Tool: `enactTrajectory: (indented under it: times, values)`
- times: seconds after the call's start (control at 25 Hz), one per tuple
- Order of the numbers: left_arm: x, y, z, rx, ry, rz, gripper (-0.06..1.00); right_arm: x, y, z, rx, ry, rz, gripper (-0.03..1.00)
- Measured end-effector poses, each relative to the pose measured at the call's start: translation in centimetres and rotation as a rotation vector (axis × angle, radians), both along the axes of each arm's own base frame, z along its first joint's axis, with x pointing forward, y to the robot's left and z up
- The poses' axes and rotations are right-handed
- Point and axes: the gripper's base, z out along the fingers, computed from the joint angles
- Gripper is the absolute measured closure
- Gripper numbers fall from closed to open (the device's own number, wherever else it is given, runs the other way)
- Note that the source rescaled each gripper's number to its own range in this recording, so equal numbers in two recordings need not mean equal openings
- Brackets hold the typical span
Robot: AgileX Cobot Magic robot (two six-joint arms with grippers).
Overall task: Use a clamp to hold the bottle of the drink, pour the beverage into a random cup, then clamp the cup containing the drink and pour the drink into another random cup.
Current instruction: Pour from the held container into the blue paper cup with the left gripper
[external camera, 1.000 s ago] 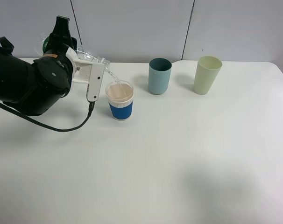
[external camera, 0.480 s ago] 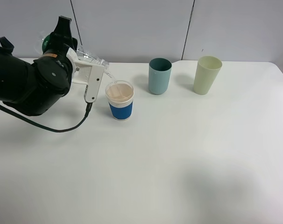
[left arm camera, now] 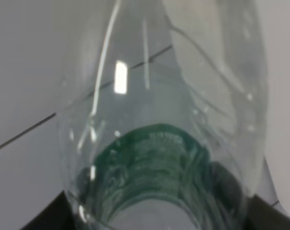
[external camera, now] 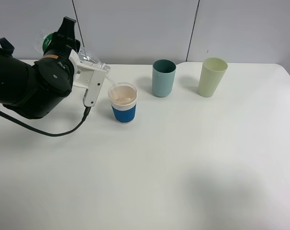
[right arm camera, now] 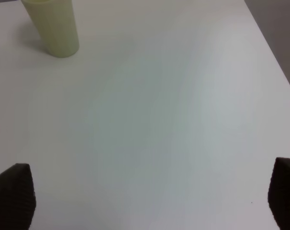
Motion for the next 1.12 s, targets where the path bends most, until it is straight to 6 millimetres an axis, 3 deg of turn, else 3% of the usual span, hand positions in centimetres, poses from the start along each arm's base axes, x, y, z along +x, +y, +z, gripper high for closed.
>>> enactTrajectory:
  times: [1.12]
  values:
    - [0.4,-1.6,1.3,0.202,-0.107,-0.204,0.91,0.0,0.0,0.0,0.0,0.0,0.0,0.04]
